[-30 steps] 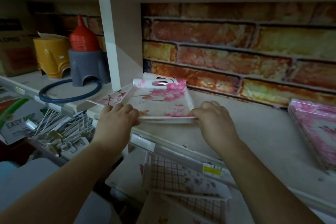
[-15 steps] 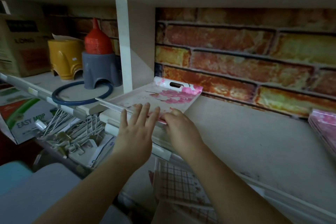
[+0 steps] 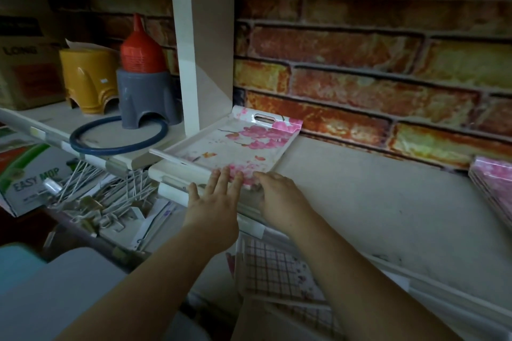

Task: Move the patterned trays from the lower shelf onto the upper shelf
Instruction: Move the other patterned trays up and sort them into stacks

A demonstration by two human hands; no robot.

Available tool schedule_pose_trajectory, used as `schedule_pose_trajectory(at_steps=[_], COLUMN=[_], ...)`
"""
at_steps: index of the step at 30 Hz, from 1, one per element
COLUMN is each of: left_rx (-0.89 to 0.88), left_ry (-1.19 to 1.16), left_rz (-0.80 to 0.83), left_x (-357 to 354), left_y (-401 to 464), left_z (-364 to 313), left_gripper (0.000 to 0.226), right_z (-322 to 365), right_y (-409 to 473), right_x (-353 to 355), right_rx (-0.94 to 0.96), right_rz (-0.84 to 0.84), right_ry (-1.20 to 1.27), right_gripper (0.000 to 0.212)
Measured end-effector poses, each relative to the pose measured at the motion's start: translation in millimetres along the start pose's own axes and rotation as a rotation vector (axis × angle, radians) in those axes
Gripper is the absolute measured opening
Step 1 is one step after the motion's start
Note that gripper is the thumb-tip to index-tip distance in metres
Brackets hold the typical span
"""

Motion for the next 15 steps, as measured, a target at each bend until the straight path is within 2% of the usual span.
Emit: schedule_pose_trajectory(at_steps=[6, 8, 12, 15], left_rx=[0.035, 0.045, -0.014, -0.051], left_ry=[-0.062, -0.054, 0.04, -0.053], left_rz=[0.054, 0.095, -0.035, 0.093], left_x=[4.3, 7.2, 18.0, 11.1], left_y=[-12.3, -21.6, -41.9, -49.6], left_z=[-8.8, -16.9, -40.3, -61.5], left_gripper=[0.089, 0.083, 0.038, 0.026], right_z=[4.5, 5.2, 1.9, -6.0], right_y=[-17.0, -26.2, -50.6, -70.6], right_x=[4.0, 9.2, 22.6, 25.5], right_rx=[0.049, 0.072, 0.113, 0.131], right_rz=[-0.039, -0.073, -0.153, -0.091], right_ry=[0.007, 0.012, 0.068, 0.087], right_gripper=[0.043, 0.039, 0.03, 0.025])
Point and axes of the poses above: each hand's wrist, its own y-axis towards the middle knuckle, its own x-axis out of the back of the hand, z = x × y, the point moved 4 cm from there along y, towards the middle knuckle, and after that the axes turned 5 degrees about z, right-handed, at the moved point
